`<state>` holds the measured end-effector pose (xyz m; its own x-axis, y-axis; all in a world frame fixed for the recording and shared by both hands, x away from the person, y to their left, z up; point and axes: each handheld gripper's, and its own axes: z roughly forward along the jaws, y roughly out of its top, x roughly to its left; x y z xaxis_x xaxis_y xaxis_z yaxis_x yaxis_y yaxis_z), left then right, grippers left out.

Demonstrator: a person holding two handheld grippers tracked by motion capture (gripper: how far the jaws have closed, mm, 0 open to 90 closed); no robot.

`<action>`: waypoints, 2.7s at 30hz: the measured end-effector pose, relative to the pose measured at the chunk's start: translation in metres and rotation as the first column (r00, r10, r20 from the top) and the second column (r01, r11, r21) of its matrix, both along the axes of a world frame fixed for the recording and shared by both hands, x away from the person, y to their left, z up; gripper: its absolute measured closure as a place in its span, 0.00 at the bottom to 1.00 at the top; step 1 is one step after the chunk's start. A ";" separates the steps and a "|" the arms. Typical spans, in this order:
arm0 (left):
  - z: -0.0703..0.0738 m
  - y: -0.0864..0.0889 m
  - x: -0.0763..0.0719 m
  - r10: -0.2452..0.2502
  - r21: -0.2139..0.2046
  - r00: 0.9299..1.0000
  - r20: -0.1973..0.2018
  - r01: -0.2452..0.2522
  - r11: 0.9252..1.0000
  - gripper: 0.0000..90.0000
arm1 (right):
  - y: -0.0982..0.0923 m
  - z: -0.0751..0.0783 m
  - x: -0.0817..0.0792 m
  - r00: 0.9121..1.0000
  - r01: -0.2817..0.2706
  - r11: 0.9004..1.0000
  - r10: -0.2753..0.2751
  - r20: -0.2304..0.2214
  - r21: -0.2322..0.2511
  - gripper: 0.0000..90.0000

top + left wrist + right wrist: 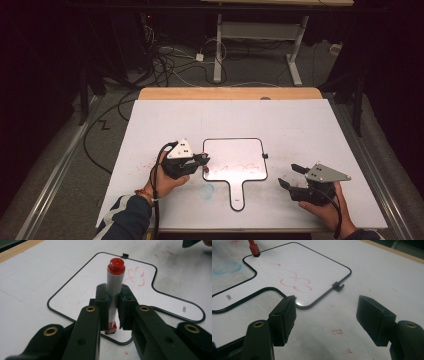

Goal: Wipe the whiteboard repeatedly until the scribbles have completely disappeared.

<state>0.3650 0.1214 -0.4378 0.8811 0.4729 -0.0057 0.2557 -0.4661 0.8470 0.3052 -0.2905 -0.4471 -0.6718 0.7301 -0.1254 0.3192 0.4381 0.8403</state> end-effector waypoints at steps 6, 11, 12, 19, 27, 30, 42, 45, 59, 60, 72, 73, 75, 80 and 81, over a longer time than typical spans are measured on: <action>-0.001 -0.023 0.004 -0.024 -0.009 0.999 0.023 0.024 1.000 0.88 | 0.003 -0.001 0.000 1.000 -0.014 1.000 0.014 -0.003 -0.007 0.37; -0.002 -0.049 0.011 -0.053 -0.023 0.998 0.031 0.054 0.998 0.88 | 0.002 -0.001 0.000 1.000 -0.016 1.000 0.016 -0.005 -0.006 0.37; -0.002 -0.054 0.012 -0.061 -0.033 0.998 0.026 0.061 0.998 0.88 | 0.002 -0.001 0.000 1.000 -0.018 1.000 0.018 -0.006 -0.004 0.37; -0.004 -0.094 0.017 -0.097 -0.050 0.994 0.044 0.099 0.994 0.88 | 0.001 -0.001 -0.001 1.000 -0.023 1.000 0.023 -0.004 -0.007 0.37; -0.005 -0.106 0.029 -0.087 -0.074 0.996 0.024 0.088 0.993 0.88 | 0.001 -0.001 -0.001 1.000 -0.021 1.000 0.020 -0.005 -0.014 0.37; -0.003 -0.100 0.029 -0.084 -0.065 0.996 0.013 0.085 0.994 0.88 | 0.001 0.000 -0.003 1.000 -0.021 1.000 0.021 0.003 -0.021 0.37; 0.003 -0.041 0.012 -0.050 0.017 0.999 0.008 0.049 0.999 0.88 | 0.001 0.002 -0.005 1.000 -0.011 1.000 0.011 0.014 -0.019 0.37; 0.001 -0.028 0.013 -0.017 -0.004 1.000 0.001 0.017 1.000 0.88 | 0.003 0.003 -0.006 1.000 -0.014 1.000 0.014 0.013 -0.023 0.37; -0.003 -0.093 0.023 -0.056 -0.040 0.997 0.049 0.058 0.998 0.88 | 0.008 0.001 -0.005 0.999 -0.044 0.998 0.045 0.009 -0.041 0.36; -0.003 -0.099 0.024 -0.061 -0.044 0.997 0.047 0.063 0.997 0.88 | 0.008 0.001 -0.005 0.999 -0.044 0.998 0.044 0.011 -0.042 0.36; -0.004 -0.145 0.034 -0.081 -0.072 0.996 0.038 0.083 0.994 0.88 | 0.005 0.003 -0.006 0.999 -0.045 0.998 0.045 0.015 -0.046 0.36; -0.004 -0.148 0.034 -0.077 -0.078 0.996 0.036 0.080 0.994 0.88 | 0.005 0.003 -0.007 0.999 -0.042 0.998 0.042 0.017 -0.044 0.36; -0.004 -0.152 0.035 -0.070 -0.077 0.997 0.040 0.073 0.994 0.88 | 0.005 0.003 -0.007 0.999 -0.042 0.998 0.043 0.016 -0.040 0.36; -0.003 -0.152 0.035 -0.067 -0.065 0.997 0.036 0.069 0.996 0.88 | 0.005 0.004 -0.007 0.999 -0.044 0.998 0.045 0.016 -0.044 0.36; -0.002 -0.150 0.035 -0.061 -0.064 0.998 0.030 0.062 0.996 0.88 | 0.005 0.004 -0.007 0.999 -0.042 0.998 0.043 0.016 -0.044 0.36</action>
